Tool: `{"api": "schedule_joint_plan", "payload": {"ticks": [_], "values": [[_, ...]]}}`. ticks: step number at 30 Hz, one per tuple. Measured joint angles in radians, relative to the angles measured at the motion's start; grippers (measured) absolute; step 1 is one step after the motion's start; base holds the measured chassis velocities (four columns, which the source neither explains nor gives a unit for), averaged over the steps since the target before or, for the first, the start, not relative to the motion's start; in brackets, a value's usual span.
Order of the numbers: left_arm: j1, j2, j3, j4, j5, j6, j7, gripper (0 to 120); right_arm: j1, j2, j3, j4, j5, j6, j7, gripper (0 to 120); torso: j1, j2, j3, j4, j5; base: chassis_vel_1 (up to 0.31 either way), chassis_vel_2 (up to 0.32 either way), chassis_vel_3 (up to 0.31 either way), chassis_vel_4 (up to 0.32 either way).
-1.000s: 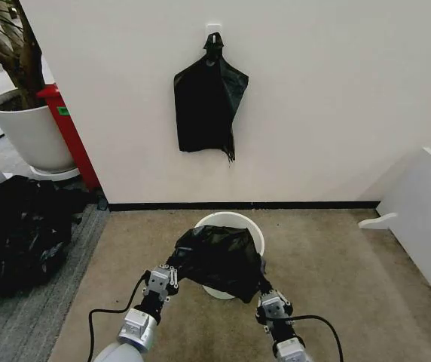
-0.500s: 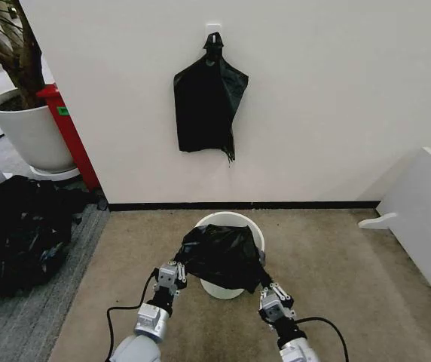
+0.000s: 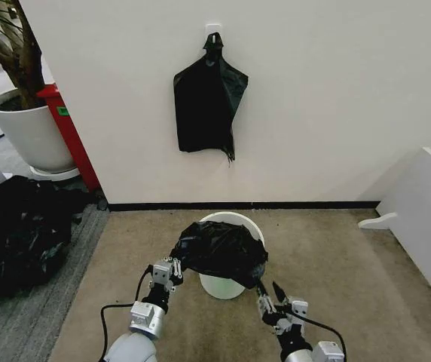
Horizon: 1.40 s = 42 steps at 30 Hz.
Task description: Place the garbage bag over the trash bin.
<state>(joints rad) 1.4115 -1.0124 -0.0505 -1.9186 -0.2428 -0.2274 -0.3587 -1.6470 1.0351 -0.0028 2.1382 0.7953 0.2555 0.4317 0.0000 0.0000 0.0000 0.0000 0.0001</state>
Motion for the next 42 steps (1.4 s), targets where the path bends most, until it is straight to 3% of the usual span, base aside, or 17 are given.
{"api": "schedule_joint_plan", "payload": {"ticks": [1, 3, 5, 9, 16, 20, 32, 34, 36, 39, 42], "values": [[0.000, 0.000, 0.000, 0.000, 0.000, 0.000, 0.000, 0, 0.000, 0.000, 0.000, 0.000, 0.000, 0.000, 0.000, 62, 0.000, 0.000, 0.000, 0.0000, 0.0000, 0.000, 0.000, 0.000, 0.000], [0.003, 0.001, 0.001, -0.001, 0.006, 0.000, 0.000, 0, 0.027, 0.018, 0.020, -0.003, 0.098, 0.008, -0.021, 73, 0.000, 0.000, 0.000, -0.0001, -0.0002, 0.000, 0.000, 0.000, 0.000], [0.003, 0.001, 0.001, -0.001, 0.006, 0.000, 0.000, 0, 0.027, 0.018, 0.020, -0.003, 0.098, 0.008, -0.021, 73, 0.000, 0.000, 0.000, -0.0001, -0.0002, 0.000, 0.000, 0.000, 0.000], [0.010, 0.001, 0.003, -0.003, 0.013, 0.000, -0.001, 0, 0.073, 0.040, 0.054, -0.006, 0.177, -0.036, 0.018, 94, 0.000, 0.000, 0.000, 0.0001, -0.0002, 0.000, 0.000, 0.000, 0.000], [0.015, -0.002, 0.007, -0.009, 0.029, 0.001, -0.001, 0, 0.132, 0.067, 0.083, -0.026, 0.257, -0.131, 0.105, 99, 0.000, 0.000, 0.000, 0.0001, -0.0002, 0.000, 0.000, 0.000, 0.000], [0.015, -0.005, 0.007, -0.008, 0.031, 0.001, -0.002, 0, 0.141, 0.071, 0.088, -0.031, 0.279, -0.141, 0.104, 90, 0.000, 0.000, 0.000, 0.0000, -0.0001, 0.000, 0.000, 0.000, 0.000], [0.024, -0.013, 0.004, -0.011, 0.038, 0.001, -0.004, 0, 0.141, 0.083, 0.080, -0.049, 0.292, -0.144, 0.067, 41, 0.000, 0.000, 0.000, 0.0000, -0.0001, 0.000, 0.000, 0.000, 0.000], [0.025, -0.014, 0.004, -0.011, 0.038, 0.001, -0.004, 0, 0.140, 0.083, 0.079, -0.049, 0.290, -0.144, 0.065, 40, 0.000, 0.000, 0.000, 0.0000, -0.0001, 0.000, 0.000, 0.000, 0.000], [0.026, -0.015, 0.003, -0.011, 0.039, 0.001, -0.004, 0, 0.134, 0.080, 0.077, -0.048, 0.276, -0.137, 0.053, 28, 0.000, 0.000, 0.000, 0.0001, -0.0001, 0.000, 0.000, 0.000, 0.000], [0.026, -0.016, 0.003, -0.011, 0.040, 0.001, -0.004, 0, 0.129, 0.079, 0.075, -0.048, 0.261, -0.127, 0.043, 22, 0.000, 0.000, 0.000, 0.0000, -0.0001, 0.000, 0.000, 0.000, 0.000], [0.026, -0.018, 0.003, -0.008, 0.041, 0.001, -0.004, 0, 0.113, 0.071, 0.070, -0.044, 0.220, -0.097, 0.020, 7, 0.000, 0.000, 0.000, 0.0000, -0.0001, 0.000, 0.000, 0.000, 0.000]]}}
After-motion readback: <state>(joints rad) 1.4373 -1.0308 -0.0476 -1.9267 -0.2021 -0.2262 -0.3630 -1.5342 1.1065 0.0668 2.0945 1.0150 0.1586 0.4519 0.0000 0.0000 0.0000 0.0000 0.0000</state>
